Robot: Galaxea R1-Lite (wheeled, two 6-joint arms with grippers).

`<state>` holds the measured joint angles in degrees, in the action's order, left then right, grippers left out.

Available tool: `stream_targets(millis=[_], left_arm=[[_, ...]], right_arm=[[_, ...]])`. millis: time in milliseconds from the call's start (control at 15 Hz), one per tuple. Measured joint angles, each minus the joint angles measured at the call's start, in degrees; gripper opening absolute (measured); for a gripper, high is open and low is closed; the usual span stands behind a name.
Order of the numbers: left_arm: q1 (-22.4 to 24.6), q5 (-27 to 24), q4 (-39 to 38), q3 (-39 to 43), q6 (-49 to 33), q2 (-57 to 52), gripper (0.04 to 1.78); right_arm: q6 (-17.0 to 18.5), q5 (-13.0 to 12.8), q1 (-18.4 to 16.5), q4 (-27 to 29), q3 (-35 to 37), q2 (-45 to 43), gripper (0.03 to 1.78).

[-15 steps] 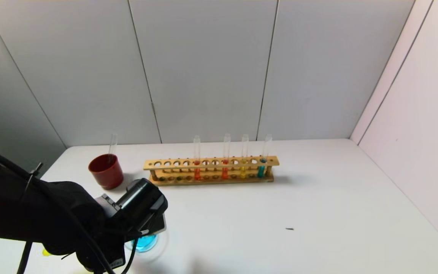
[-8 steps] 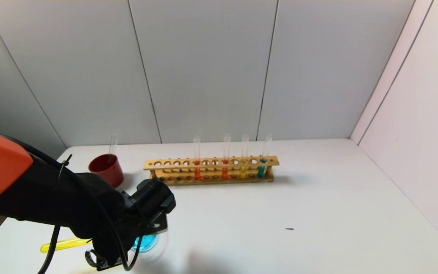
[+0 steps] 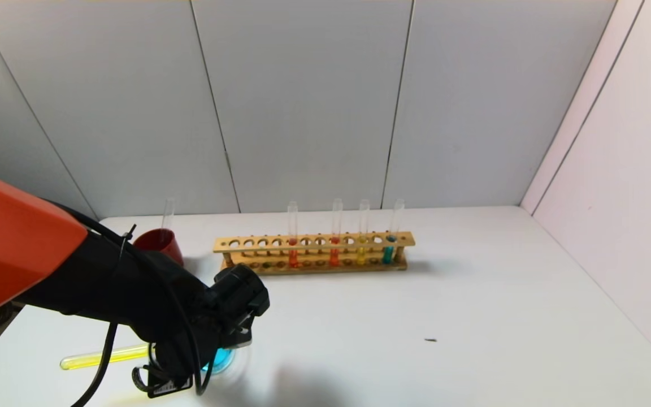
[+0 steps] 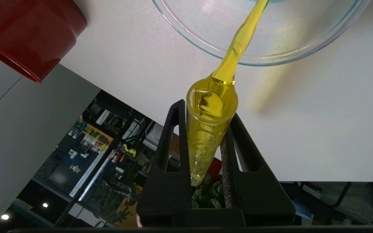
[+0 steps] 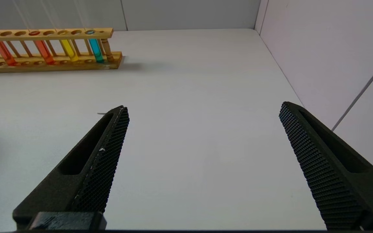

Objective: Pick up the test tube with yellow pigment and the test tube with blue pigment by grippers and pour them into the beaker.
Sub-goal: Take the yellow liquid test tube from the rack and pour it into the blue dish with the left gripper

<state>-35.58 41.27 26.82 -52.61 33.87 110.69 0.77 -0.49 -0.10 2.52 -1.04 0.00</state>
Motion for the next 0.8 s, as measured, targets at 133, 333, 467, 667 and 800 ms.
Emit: stream_targets(millis=[133, 333, 467, 667, 800], left_arm=[[-0.05, 0.02, 1.45, -0.91, -0.02, 0.50, 0.31], [-0.16, 0.10, 3.94, -2.12, -0.05, 1.22, 0.31], [-0.18, 0.16, 4.71, -2.90, -0.05, 1.72, 0.31], [-0.20, 0.68, 7.02, -4.60, -0.05, 2.29, 0.31], [-0.20, 0.99, 8.16, -5.57, 0.04, 2.76, 0.31]], right_arm=[[-0.04, 0.00, 0.00, 0.00, 0.00, 0.00, 1.70], [0.00, -0.02, 0.00, 0.01, 0.00, 0.00, 1.70], [-0.04, 0.00, 0.00, 0.01, 0.00, 0.00, 1.70], [0.00, 0.00, 0.00, 0.00, 0.00, 0.00, 1.70], [0.02, 0.00, 0.00, 0.00, -0.01, 0.00, 1.70]])
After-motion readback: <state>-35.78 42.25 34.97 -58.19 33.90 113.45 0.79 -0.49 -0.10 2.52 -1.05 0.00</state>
